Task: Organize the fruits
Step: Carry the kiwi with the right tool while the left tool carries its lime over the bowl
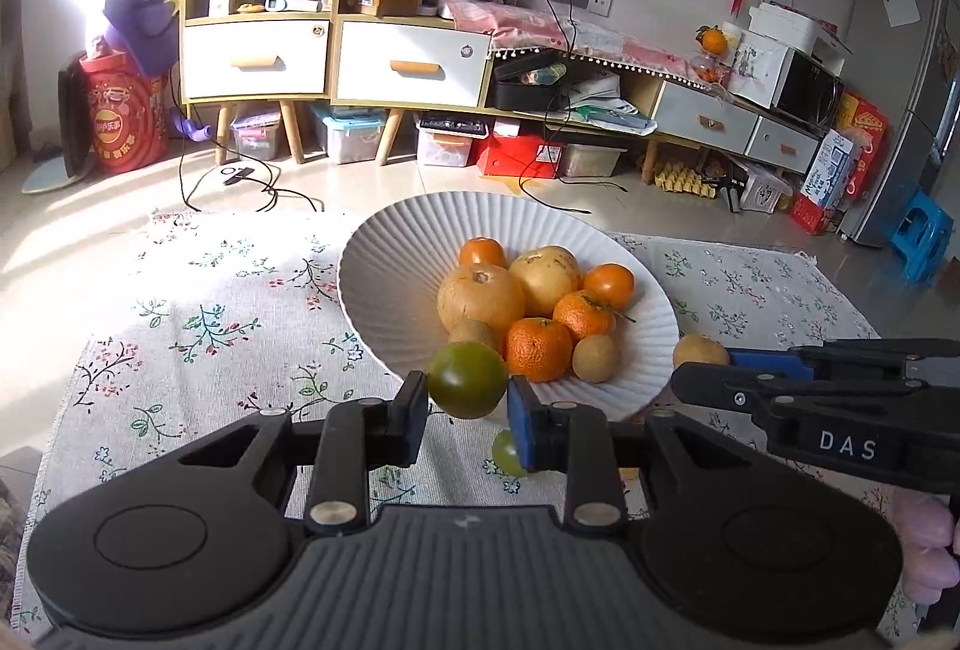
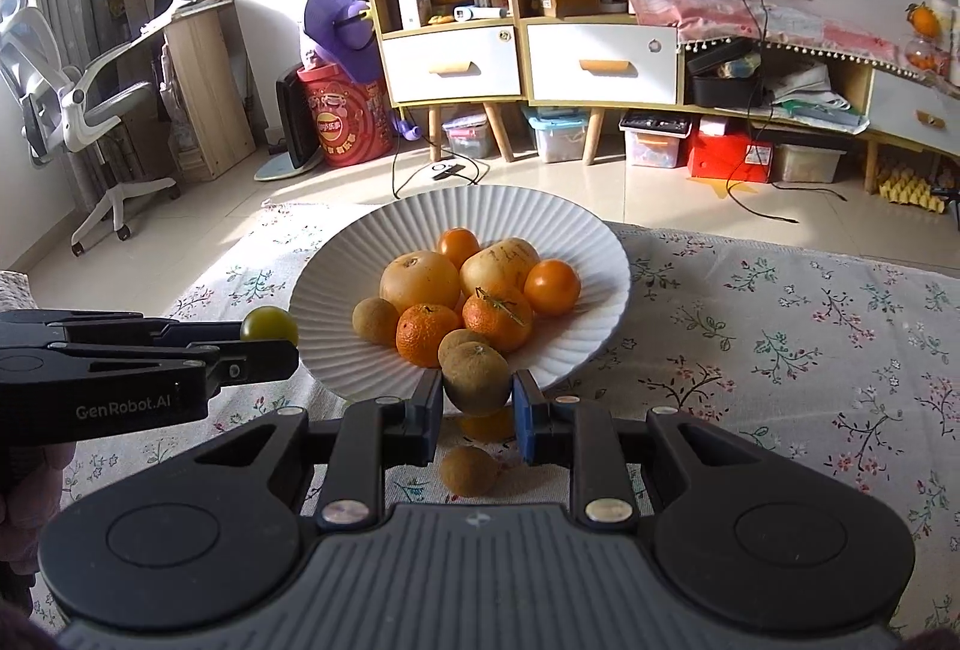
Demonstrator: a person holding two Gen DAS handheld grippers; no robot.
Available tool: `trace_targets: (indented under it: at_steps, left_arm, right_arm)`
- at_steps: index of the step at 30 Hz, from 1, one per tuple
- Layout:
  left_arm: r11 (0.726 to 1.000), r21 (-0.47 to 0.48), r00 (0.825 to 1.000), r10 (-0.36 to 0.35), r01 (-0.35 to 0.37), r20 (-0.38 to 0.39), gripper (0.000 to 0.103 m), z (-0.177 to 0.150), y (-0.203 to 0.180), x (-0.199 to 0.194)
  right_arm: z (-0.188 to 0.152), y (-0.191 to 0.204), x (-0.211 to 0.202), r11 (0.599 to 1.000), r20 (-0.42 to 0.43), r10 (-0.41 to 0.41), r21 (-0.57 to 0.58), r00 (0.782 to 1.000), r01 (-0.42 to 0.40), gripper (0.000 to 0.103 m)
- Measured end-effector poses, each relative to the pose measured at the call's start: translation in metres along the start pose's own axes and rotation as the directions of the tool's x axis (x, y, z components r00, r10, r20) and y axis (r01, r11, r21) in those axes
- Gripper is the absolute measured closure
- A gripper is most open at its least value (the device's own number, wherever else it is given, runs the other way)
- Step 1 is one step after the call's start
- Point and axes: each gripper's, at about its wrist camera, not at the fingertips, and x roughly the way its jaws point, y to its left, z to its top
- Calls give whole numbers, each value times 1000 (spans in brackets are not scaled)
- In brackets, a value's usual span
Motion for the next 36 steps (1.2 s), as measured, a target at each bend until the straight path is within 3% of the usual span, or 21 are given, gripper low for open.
trace_targets:
  at_steps: [10,19,36]
  left_arm:
    - [1000,-9,1000,25,-25,-8,87,10,7,13]
    - [1000,-8,999,2,-2,-48,87,25,15,33]
    - [1000,-1,997,21,-21,-79,87,31,15,44]
  right_arm:
    - [7,-13,13,1000,-9,-26,9,1000,27,81]
    - [16,-21,17,1000,-3,13,12,1000,-12,81]
    - [19,-25,28,1000,-21,8,4,1000,-7,81]
